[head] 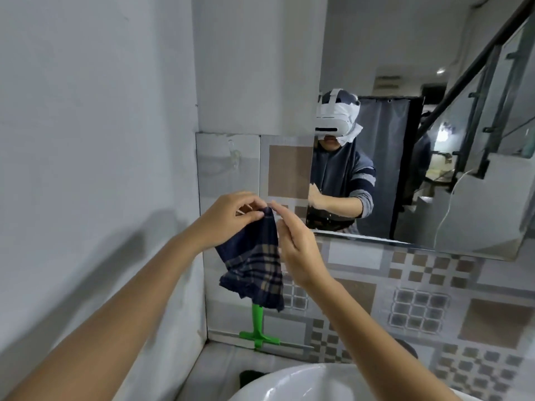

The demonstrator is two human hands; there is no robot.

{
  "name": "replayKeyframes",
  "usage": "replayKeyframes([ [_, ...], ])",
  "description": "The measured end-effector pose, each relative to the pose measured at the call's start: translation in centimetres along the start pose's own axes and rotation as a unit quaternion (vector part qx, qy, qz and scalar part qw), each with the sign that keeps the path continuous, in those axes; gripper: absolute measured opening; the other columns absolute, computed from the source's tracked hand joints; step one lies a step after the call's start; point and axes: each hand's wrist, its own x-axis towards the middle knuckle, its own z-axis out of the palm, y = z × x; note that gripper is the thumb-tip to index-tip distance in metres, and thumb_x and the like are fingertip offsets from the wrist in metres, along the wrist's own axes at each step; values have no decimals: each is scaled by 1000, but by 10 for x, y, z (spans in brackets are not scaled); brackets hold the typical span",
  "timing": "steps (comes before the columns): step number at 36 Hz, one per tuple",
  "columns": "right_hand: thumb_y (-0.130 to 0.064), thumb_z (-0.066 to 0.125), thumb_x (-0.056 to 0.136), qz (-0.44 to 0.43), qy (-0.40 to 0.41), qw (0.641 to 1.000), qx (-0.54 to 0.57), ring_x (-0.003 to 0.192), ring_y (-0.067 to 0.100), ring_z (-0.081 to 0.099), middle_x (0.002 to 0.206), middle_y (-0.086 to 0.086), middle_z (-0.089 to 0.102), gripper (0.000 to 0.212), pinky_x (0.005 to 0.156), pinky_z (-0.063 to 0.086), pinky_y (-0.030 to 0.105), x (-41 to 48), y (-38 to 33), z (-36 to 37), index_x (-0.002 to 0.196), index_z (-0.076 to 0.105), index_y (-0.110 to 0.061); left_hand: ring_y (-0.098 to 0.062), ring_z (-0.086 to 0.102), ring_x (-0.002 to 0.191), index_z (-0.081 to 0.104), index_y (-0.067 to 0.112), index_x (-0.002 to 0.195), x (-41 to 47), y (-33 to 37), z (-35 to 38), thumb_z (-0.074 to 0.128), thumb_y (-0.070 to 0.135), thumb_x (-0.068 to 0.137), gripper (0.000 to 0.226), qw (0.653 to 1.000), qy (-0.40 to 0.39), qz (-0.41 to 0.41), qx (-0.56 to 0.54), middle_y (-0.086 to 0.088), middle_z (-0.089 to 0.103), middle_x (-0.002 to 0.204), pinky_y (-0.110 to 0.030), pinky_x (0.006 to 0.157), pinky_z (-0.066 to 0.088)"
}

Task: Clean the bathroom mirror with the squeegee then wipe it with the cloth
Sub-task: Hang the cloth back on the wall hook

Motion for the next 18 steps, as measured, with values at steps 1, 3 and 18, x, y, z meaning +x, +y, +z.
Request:
replayKeyframes([
  [1, -13, 33, 99, 12, -17, 1000, 21, 111, 11, 54, 122, 4, 58, 36, 95, 45, 25, 1, -5, 3, 132, 45, -14, -10, 61, 89, 67, 13, 99, -5, 0, -5, 58, 14, 89, 14, 1000, -4, -1, 0, 3, 65, 94, -22, 83, 48],
  [3, -12, 39, 98, 29, -50, 997, 59, 105, 5, 57, 113, -2, 61, 30, 90, 49, 21, 3, -13, 7, 125, 51, -16, -10, 61, 87, 67, 17, 95, -13, -1, -16, 58, 14, 88, 12, 1000, -12, -3, 2, 7, 64, 90, -24, 81, 49],
  [18, -13, 69, 80, -9, -43, 999, -26, 69, 3, 60, 76, -1, 69, 2, 64, 47, 12, 54, -38, 6, 81, 69, -16, -13, 64, 81, 67, 17, 90, -48, -47, -1, 62, 32, 86, 16, 982, 94, -108, -123, 1, 69, 86, -29, 77, 53],
])
